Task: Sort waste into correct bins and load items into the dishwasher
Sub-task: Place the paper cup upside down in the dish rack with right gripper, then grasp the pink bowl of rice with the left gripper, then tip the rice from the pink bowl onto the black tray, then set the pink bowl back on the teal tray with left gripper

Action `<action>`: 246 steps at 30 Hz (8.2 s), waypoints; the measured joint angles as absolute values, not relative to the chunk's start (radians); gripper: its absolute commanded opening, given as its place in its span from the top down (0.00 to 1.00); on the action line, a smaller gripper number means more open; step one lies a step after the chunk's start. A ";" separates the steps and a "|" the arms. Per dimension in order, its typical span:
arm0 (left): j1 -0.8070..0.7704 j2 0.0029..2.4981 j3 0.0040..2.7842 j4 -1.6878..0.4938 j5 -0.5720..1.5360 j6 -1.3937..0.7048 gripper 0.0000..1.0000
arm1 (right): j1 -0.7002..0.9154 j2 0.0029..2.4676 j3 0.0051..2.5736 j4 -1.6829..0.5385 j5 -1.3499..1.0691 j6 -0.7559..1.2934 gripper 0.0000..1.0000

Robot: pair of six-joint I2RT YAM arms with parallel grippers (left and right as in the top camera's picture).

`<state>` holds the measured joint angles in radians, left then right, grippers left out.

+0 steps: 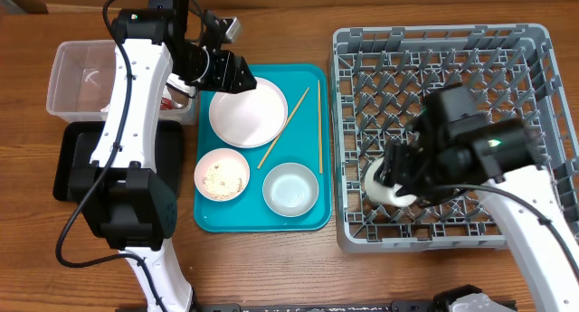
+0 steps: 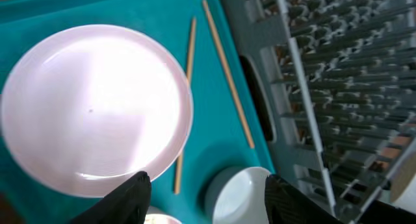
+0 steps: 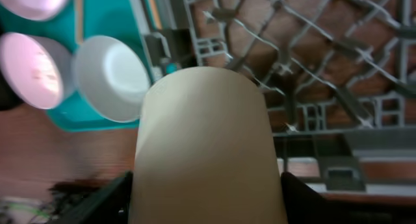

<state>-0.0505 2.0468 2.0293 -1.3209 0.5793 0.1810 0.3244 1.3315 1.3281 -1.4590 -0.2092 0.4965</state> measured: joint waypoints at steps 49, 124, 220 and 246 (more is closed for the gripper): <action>-0.335 2.044 2.112 -1.684 0.091 -0.183 0.57 | 0.306 1.579 1.703 -1.449 -0.018 0.494 0.00; -0.380 2.023 1.463 -1.207 -0.056 -0.390 0.96 | 0.210 1.579 1.703 -1.451 -0.045 0.339 0.00; 0.186 1.508 1.507 -1.013 0.862 -0.099 0.96 | 0.210 1.579 1.703 -1.451 -0.044 0.317 0.00; -0.384 2.004 1.505 -1.303 0.038 -0.041 0.68 | 0.210 1.579 1.703 -1.451 -0.045 0.314 0.00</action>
